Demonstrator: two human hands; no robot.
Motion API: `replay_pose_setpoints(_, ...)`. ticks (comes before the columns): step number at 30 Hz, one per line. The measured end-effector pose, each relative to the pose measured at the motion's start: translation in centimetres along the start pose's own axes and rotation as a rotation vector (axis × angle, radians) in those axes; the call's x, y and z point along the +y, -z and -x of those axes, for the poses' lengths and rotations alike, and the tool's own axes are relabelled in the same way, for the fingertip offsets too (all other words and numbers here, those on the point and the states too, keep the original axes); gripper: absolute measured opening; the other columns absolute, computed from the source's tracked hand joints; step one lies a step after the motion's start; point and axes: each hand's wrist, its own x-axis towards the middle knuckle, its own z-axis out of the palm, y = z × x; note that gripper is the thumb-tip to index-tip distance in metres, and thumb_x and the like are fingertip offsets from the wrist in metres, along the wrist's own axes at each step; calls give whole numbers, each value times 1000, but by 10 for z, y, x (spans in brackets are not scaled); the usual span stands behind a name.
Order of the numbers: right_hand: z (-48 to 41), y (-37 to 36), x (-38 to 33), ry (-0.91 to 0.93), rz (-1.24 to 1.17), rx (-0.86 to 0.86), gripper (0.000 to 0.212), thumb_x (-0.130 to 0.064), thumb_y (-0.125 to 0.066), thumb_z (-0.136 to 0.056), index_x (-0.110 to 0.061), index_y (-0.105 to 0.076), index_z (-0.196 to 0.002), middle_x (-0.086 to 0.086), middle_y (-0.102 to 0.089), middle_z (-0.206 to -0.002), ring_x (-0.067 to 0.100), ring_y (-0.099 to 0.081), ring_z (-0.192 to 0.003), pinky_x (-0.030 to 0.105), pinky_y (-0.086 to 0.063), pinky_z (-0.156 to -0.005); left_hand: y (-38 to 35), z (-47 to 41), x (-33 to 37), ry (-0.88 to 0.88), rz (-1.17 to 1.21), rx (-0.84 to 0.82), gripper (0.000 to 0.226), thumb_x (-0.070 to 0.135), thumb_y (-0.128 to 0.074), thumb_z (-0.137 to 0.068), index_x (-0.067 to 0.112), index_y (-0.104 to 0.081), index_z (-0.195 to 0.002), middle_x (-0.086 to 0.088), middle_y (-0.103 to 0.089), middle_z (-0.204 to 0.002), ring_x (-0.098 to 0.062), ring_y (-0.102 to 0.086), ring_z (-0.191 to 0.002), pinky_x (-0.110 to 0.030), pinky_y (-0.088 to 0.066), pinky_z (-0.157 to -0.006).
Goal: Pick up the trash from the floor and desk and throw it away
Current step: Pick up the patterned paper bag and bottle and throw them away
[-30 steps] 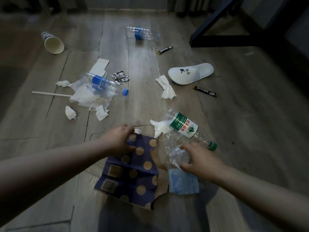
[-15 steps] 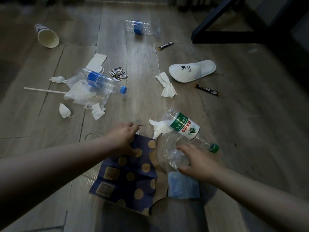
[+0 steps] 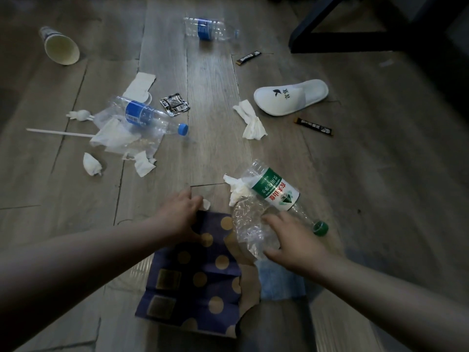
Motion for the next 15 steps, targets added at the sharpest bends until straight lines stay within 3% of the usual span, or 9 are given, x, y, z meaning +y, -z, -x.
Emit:
replay_pose_setpoints(4,-8,6,12,-47,-9,68,74,-40,-69,-78,-28,-32,-142,-3,-37,-136,17,-42,-123,32,-41,-102,-1,3,-1,-7,36,-15,73,60,-75,-65,19,-49,-120,-3,-40,-122,-20,-45,-109,-33,-47,-92)
replay_pose_setpoints(7,-11,10,16,-73,-19,30,90,-42,-71,-77,-30,-19,-149,-4,-33,-144,18,-43,-125,36,-41,-103,-2,6,-1,-43,57,-14,70,56,-74,-69,17,-50,-121,-2,-39,-126,-19,-45,-112,-34,-46,-94)
replay_pose_setpoints(10,-10,11,19,-89,-3,-17,92,-45,-71,-77,-33,-15,-150,-2,-35,-144,19,-45,-124,37,-43,-102,-4,8,0,-78,83,-19,65,54,-73,-72,17,-51,-121,1,-40,-128,-16,-45,-113,-31,-45,-95)
replay_pose_setpoints(12,-9,10,20,-107,2,-50,87,-45,-71,-78,-33,-22,-148,-2,-38,-143,18,-46,-124,38,-44,-102,-4,8,2,-68,111,-36,60,51,-74,-72,19,-51,-118,3,-45,-123,-14,-47,-107,-28,-46,-88)
replay_pose_setpoints(15,-9,8,20,-93,41,-48,57,-39,-70,-80,-27,-47,-131,-3,-47,-131,16,-49,-117,34,-45,-97,-4,8,4,-34,143,-53,50,44,-77,-72,23,-51,-109,3,-54,-111,-12,-52,-94,-26,-46,-74)
